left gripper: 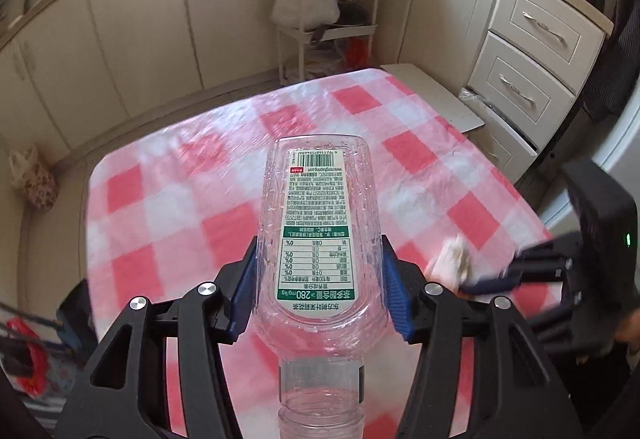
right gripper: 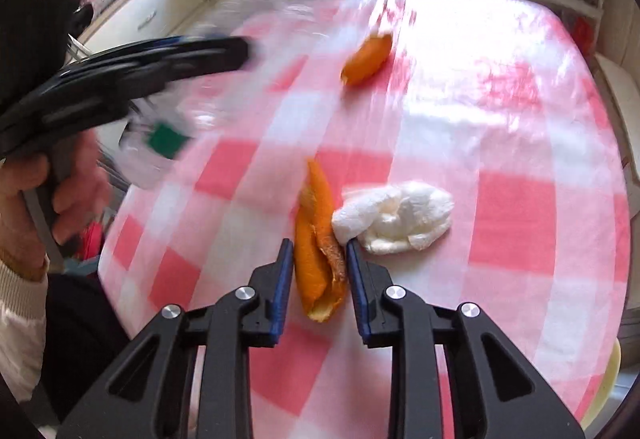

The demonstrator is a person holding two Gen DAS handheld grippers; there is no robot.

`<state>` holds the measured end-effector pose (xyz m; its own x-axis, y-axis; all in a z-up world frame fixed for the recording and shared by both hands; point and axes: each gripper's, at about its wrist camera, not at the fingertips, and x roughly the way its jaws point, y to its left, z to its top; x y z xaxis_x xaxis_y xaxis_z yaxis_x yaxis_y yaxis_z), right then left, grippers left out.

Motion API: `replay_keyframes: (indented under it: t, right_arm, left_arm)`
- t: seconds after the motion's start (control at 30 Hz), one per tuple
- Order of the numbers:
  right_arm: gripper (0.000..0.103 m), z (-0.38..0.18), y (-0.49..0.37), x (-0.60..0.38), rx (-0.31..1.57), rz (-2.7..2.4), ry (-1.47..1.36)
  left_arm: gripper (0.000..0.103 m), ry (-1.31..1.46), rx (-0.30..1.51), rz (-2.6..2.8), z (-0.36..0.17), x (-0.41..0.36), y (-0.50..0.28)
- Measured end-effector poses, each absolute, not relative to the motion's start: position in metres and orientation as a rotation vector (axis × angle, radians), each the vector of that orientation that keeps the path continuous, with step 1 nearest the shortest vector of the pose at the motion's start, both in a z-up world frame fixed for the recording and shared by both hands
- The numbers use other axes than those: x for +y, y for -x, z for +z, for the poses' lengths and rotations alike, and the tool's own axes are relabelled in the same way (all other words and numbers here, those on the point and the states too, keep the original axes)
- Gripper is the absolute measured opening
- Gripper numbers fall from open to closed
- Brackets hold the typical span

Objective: Collect trash
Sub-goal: 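Close the right tool on the orange peel and lift it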

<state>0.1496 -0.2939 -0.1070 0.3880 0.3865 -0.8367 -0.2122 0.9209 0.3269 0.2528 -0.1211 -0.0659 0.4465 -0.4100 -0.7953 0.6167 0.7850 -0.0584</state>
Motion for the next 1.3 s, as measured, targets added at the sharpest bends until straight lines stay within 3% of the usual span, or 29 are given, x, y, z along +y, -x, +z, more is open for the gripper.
replay_keyframes:
  t: [0.03,0.07,0.13,0.83,0.9,0.93,0.97,1.3]
  right_arm:
    - [0.049,-0.104,-0.148,-0.293,1.105,0.380,-0.151]
    - [0.053,-0.100,-0.140,-0.291,1.090,0.375,-0.126]
    - [0.055,-0.092,-0.137,-0.290,1.065,0.364,-0.107]
    - [0.057,-0.109,-0.155,-0.249,1.072,0.346,-0.045]
    - [0.050,-0.109,-0.157,-0.249,1.068,0.325,-0.046]
    - [0.032,-0.109,-0.158,-0.250,1.078,0.328,-0.056]
    - [0.022,-0.108,-0.158,-0.251,1.083,0.340,-0.076]
    - [0.020,-0.078,-0.142,-0.260,0.996,0.367,-0.120]
  left_arm:
    - [0.053,-0.237,0.921,-0.633,-0.068,-0.106,-0.247]
    - [0.053,-0.219,0.938,-0.623,-0.072,-0.096,-0.242]
    - [0.053,-0.197,0.980,-0.597,-0.083,-0.079,-0.231]
    - [0.054,-0.272,1.073,-0.545,-0.118,-0.080,-0.214]
    - [0.054,-0.252,1.077,-0.543,-0.118,-0.079,-0.217]
    - [0.054,-0.243,1.077,-0.541,-0.118,-0.078,-0.217]
    - [0.053,-0.236,1.079,-0.538,-0.117,-0.077,-0.218]
    - [0.053,-0.133,1.014,-0.564,-0.095,-0.075,-0.211]
